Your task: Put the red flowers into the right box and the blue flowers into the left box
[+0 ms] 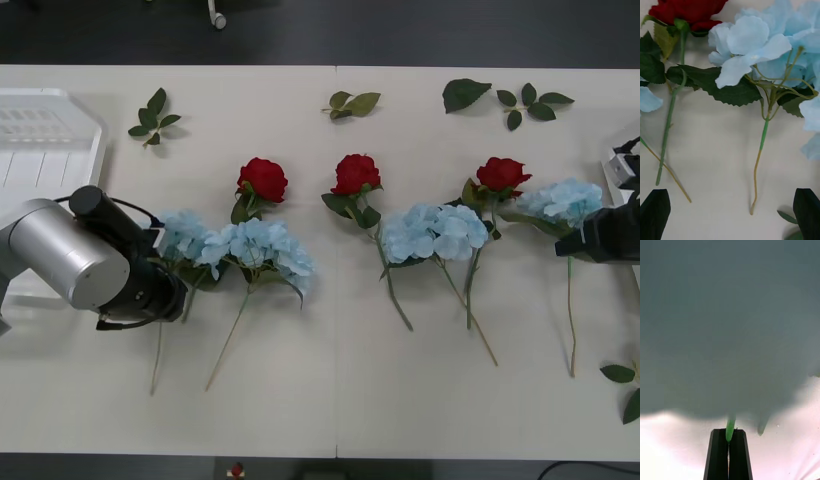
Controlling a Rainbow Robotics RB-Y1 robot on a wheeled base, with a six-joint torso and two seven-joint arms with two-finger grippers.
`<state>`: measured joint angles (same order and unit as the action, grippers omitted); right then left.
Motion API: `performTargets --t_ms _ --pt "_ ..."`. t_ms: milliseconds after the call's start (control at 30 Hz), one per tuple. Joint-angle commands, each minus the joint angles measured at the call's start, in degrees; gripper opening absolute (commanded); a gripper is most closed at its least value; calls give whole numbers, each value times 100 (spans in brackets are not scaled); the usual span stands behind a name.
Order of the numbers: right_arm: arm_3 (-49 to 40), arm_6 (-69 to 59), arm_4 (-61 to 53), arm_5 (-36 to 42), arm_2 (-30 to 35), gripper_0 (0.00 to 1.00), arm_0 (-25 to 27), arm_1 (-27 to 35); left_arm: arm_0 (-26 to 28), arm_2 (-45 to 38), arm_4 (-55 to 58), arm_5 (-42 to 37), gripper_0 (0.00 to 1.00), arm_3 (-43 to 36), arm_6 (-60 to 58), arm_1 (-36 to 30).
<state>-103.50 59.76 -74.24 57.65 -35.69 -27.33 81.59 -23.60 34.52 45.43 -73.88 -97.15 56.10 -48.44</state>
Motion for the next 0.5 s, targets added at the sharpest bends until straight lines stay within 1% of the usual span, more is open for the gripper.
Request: performTargets --t_ms 33,133,167,233,367,500 --pt "-30 -158 789 212 36 96 193 -196 -154 -403 -70 -268 0 -586 191 -491" --pt "-30 -158 1386 238 36 96 378 -354 -145 -816 -61 -637 0 -806 393 -526" --pt "-21 -158 1659 194 36 96 474 -459 -128 -1141 -52 -839 0 -885 551 -526" --pt "14 -167 1896 150 36 96 562 -556 -119 -1528 -26 -1050 0 -964 771 -500" --pt "146 -158 2186 133 36 96 624 -767 -119 -2354 36 -1384 0 -972 1316 -412" --pt "313 -132 2327 54 36 96 624 -916 -172 -2916 36 -1480 0 -841 1790 -412"
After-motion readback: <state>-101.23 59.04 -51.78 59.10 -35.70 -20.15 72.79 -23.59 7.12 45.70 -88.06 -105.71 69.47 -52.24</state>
